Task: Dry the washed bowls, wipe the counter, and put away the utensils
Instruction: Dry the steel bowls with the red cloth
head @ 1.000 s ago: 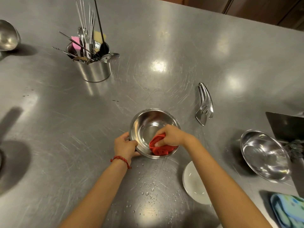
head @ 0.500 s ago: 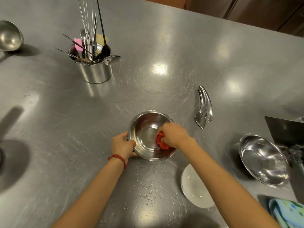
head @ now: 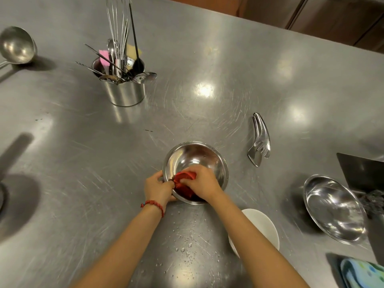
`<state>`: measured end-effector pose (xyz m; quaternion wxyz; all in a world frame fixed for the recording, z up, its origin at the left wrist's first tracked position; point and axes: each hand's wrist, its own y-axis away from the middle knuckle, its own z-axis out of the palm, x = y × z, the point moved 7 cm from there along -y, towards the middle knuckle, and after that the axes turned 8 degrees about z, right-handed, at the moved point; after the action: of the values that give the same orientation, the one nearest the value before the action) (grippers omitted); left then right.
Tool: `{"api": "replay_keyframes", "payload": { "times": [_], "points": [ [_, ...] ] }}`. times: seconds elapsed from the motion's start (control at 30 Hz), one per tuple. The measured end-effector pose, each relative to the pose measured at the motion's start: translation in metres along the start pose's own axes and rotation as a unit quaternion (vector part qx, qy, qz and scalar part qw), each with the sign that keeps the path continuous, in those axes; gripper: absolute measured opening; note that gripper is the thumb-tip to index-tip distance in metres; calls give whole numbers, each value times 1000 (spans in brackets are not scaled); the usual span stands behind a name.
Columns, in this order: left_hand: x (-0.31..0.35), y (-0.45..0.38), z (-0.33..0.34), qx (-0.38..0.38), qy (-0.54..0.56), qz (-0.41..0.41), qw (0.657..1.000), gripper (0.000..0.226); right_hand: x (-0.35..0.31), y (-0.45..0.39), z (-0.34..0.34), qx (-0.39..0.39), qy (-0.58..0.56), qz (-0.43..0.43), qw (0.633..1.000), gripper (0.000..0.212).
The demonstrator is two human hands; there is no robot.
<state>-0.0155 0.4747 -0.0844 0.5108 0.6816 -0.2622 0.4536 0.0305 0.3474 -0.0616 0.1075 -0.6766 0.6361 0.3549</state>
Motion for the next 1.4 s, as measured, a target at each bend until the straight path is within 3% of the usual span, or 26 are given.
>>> {"api": "replay_keyframes", "payload": {
  "times": [0.13, 0.23, 0.37, 0.47, 0.5, 0.63, 0.8, 0.97, 1.17, 1.4],
  "points": [
    [0, 1, 3, 5, 3, -4, 1000, 44, -5, -16, -15, 83, 77, -2, 994, 24],
    [-1, -1, 3, 10, 7, -4, 1000, 44, -2, -22, -20, 96, 154, -1, 983, 30],
    [-4, -3, 5, 9, 9, -4, 1000, 44, 6, -18, -30, 110, 331, -59, 935, 31],
    [-4, -3, 4, 12, 8, -5, 1000, 44, -3, -10, -53, 188, 382, -111, 898, 27],
    [-4, -3, 4, 14, 8, -3, 1000, 44, -2, -9, -58, 206, 380, -117, 894, 26],
    [-4, -4, 3, 12, 13, -5, 1000, 43, 14, -10, -75, 175, 198, -67, 962, 31],
    [-4, -6, 0, 17, 12, -10, 1000, 44, 38, 7, -92, 187, 59, -10, 981, 31],
    [-2, -3, 0, 16, 12, -3, 1000, 42, 50, 21, -95, 194, 25, 18, 980, 31],
    [9, 1, 3, 5, 28, 14, 999, 60, 30, -13, -94, 204, 2, 37, 978, 30],
    [4, 2, 0, -5, 7, 23, 1000, 57, -9, -48, -71, 157, 16, -10, 987, 33]
  ]
}}
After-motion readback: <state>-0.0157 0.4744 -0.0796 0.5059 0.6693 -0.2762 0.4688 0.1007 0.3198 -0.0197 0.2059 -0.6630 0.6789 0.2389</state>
